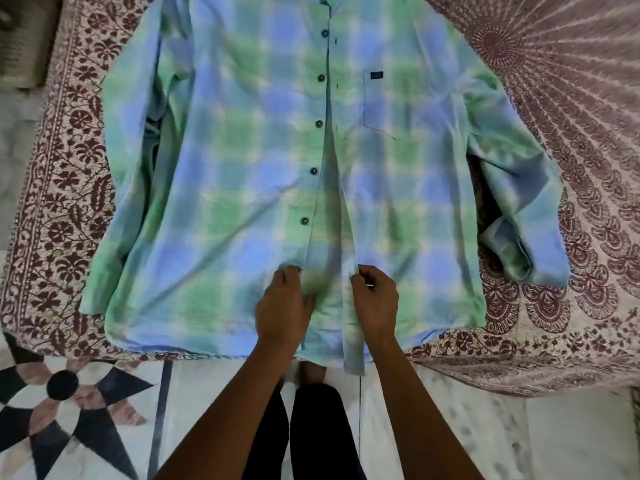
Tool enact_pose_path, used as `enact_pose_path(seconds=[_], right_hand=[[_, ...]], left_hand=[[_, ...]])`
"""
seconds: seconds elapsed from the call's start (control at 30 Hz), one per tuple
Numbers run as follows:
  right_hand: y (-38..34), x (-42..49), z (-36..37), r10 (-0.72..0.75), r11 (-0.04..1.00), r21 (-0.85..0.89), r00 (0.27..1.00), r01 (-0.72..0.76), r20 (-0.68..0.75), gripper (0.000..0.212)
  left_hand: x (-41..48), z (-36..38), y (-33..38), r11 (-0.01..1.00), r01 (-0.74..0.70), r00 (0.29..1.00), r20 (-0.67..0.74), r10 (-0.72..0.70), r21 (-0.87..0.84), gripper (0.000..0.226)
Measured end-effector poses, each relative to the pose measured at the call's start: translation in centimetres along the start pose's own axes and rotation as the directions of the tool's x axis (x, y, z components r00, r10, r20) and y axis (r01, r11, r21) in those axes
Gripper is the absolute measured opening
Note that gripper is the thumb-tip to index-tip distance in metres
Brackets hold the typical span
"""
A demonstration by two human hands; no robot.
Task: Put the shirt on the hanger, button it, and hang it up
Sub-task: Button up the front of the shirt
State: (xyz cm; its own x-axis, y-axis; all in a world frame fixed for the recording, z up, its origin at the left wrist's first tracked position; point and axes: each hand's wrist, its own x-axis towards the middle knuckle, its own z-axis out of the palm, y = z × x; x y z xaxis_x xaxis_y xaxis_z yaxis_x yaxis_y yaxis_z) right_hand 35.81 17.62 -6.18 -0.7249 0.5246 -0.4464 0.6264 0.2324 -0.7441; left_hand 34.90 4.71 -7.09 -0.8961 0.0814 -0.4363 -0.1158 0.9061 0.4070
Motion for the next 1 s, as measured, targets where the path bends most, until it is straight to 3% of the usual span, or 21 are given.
enact_pose_path(seconds=[0.13, 0.27, 0.37, 0.53, 0.67, 1.0], right_hand=[[0.5, 0.5, 0.0, 0.089, 0.994, 0.054, 0.990, -0.095, 0.105, 0.017], [1.0, 1.0, 0.0, 0.197, 0.959, 0.167, 0.964, -0.228, 0.180, 0.017], [1.1, 1.3, -0.4, 0.262, 0.915, 0.248, 0.936, -0.319, 0.237, 0.018], [0.6, 1.9, -0.5, 0.273, 0.896, 0.281, 0.926, -0.344, 0.262, 0.017], [0.3, 2.0, -0.4, 0.310, 0.875, 0.296, 0.913, -0.383, 0.264, 0.017], [-0.3, 2.7, 1.2, 0.220, 0.974, 0.001, 0.947, -0.227, 0.235, 0.002]], left_hand=[[0.6, -0.4, -0.9, 0.996, 0.068, 0.997, -0.035, -0.070, -0.050, 0.024], [0.6, 0.1, 0.5, 0.982, -0.072, 0.997, -0.032, 0.068, -0.176, 0.009], [0.6, 1.2, 1.1, 0.959, -0.107, 0.993, 0.013, 0.115, -0.262, 0.012], [0.9, 1.2, 0.4, 0.919, -0.065, 0.977, -0.211, -0.021, -0.390, 0.015], [2.3, 0.9, 0.1, 0.936, -0.031, 0.997, -0.083, 0.002, -0.350, 0.016], [3.4, 0.6, 1.4, 0.964, -0.034, 0.998, -0.066, 0.017, -0.265, 0.005]])
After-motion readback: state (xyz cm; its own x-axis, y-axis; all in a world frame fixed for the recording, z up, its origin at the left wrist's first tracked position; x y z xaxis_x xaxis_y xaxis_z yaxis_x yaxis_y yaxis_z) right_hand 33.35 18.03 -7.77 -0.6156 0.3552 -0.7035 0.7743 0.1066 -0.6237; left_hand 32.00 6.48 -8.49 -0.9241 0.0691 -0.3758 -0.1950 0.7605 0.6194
